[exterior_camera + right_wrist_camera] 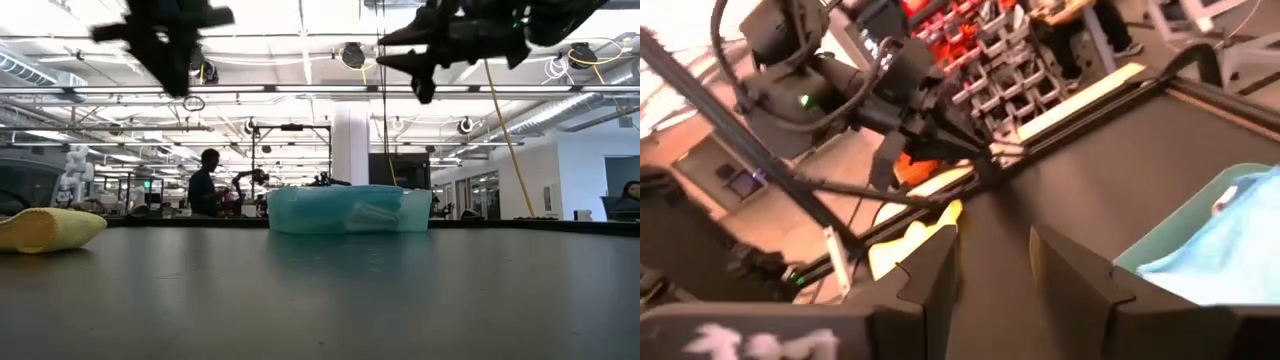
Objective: Fold microfiber towels
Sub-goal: Fold the yellow microfiber towel
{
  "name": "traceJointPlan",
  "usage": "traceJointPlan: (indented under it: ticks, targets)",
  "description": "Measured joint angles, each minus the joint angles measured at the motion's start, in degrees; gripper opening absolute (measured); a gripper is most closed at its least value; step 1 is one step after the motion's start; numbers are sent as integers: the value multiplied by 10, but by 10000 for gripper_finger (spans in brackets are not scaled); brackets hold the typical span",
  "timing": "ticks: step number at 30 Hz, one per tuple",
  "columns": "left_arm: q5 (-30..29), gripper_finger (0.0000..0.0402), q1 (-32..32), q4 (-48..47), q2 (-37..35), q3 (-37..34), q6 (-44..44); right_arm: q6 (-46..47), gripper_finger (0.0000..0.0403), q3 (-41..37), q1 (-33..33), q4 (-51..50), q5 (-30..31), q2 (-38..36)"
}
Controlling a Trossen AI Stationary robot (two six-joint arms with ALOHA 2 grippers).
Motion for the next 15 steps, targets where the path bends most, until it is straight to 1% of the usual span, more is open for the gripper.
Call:
traceJointPlan:
  ticks: [2, 3, 5, 8, 11, 13, 15]
  targets:
    - [13, 72, -54, -42, 3, 0, -97, -9, 121, 0, 10, -21, 1, -17]
    - [29, 72, -80, -58, 3, 0, -139, -12, 121, 0, 15, -36, 1, -24]
    - [71, 72, -127, -67, 8, 0, -186, -13, 121, 0, 20, -64, 2, -33]
    - [151, 72, -194, -59, 19, 0, -228, -23, 121, 0, 30, -97, 3, -38]
    - [206, 72, -249, -24, 35, 0, -234, -31, 121, 0, 37, -127, 4, -37]
    - [211, 72, -282, 19, 46, 0, -237, -31, 121, 0, 42, -136, 4, -35]
    - [210, 72, -301, 42, 60, 1, -239, -32, 121, 0, 45, -147, 4, -34]
